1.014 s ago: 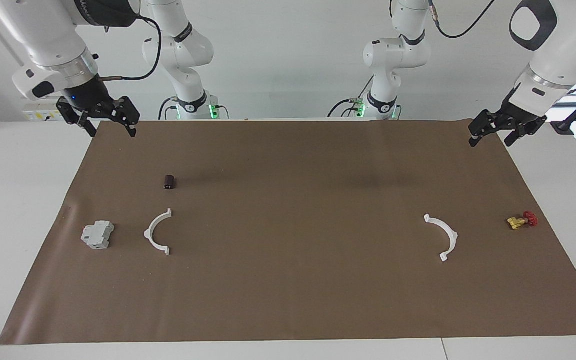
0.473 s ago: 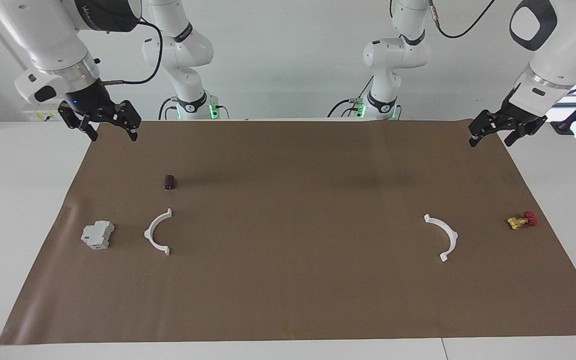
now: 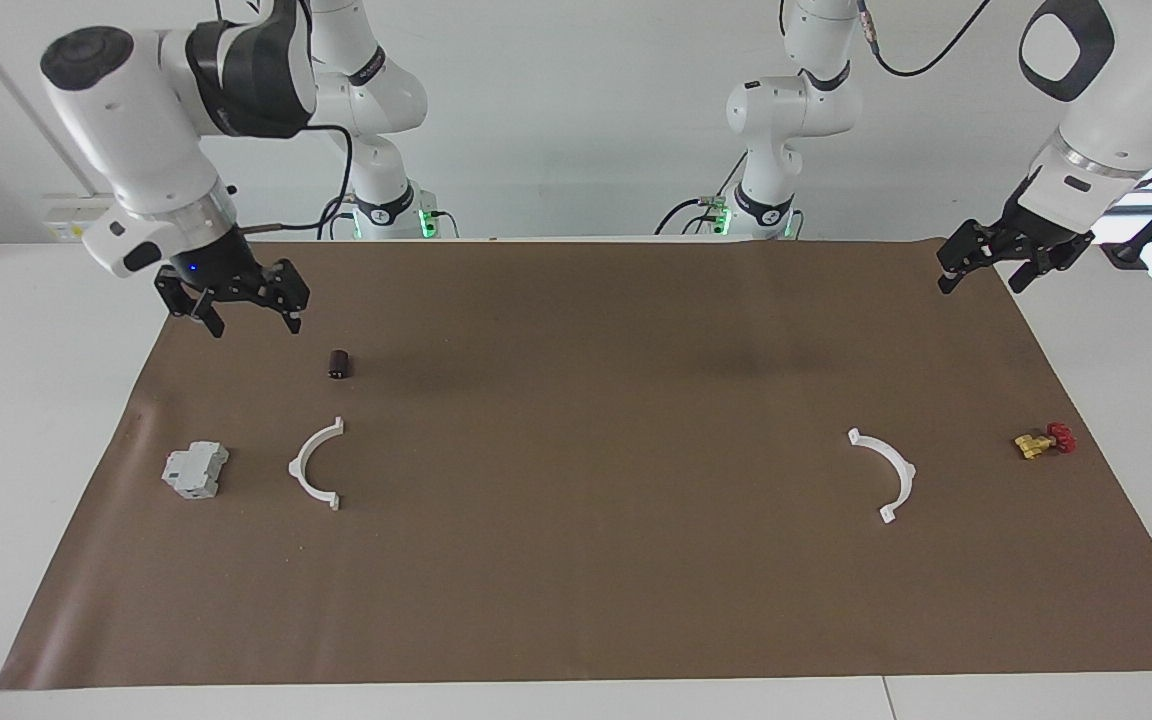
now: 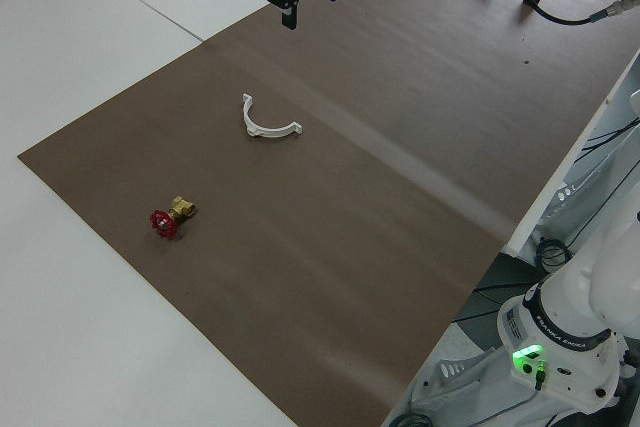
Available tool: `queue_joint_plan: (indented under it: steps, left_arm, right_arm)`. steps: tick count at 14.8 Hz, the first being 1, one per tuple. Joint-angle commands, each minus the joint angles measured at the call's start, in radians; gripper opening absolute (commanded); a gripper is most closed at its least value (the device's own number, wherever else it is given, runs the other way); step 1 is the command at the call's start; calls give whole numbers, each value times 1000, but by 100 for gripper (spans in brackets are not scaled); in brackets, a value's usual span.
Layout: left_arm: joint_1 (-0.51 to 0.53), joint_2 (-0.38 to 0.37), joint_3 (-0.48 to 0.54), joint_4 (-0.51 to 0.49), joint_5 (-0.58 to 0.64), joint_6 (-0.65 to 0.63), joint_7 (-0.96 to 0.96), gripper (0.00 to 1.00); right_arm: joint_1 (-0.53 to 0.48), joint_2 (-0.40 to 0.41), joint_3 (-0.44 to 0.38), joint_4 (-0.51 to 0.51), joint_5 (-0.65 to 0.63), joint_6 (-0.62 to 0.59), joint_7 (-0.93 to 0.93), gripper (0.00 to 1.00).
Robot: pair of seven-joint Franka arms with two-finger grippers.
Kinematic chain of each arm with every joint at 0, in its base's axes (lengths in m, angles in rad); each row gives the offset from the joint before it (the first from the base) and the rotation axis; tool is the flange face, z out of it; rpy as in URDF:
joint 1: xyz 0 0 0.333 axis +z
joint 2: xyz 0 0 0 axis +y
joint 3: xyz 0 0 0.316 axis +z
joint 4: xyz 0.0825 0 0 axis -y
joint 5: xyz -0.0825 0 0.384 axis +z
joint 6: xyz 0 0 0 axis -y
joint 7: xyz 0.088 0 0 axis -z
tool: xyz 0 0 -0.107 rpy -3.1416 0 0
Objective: Assemble drain pipe with both arms
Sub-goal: 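Move the right gripper down onto the white clamp half nearest it, then grasp the clamp half with the right gripper while the left gripper grasps the other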
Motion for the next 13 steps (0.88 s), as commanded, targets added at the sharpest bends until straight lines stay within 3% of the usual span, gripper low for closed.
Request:
queue_joint_plan:
  steps: [1, 3, 8, 10, 13]
  left_arm:
    - [-10, -25, 7, -25, 13, -1, -15, 100]
    - [-10, -25, 7, -25, 13, -6, -15, 100]
    - [-11, -25, 6, -25, 13, -10, -16, 100]
    - [-11, -25, 7, -25, 13, -10, -19, 100]
    - [-11, -25, 6, -36, 13, 11, -21, 100]
  right_arm:
    - [-9, 56, 2, -70, 14, 173, -68, 100]
    - [-10, 102, 2, -119, 16, 274, -91, 100]
    - [-41, 232, 2, -115, 131, 369, -284, 100]
    - [-49, 236, 2, -113, 133, 377, -311, 96]
    - [-52, 237, 1, -118, 133, 387, -346, 82]
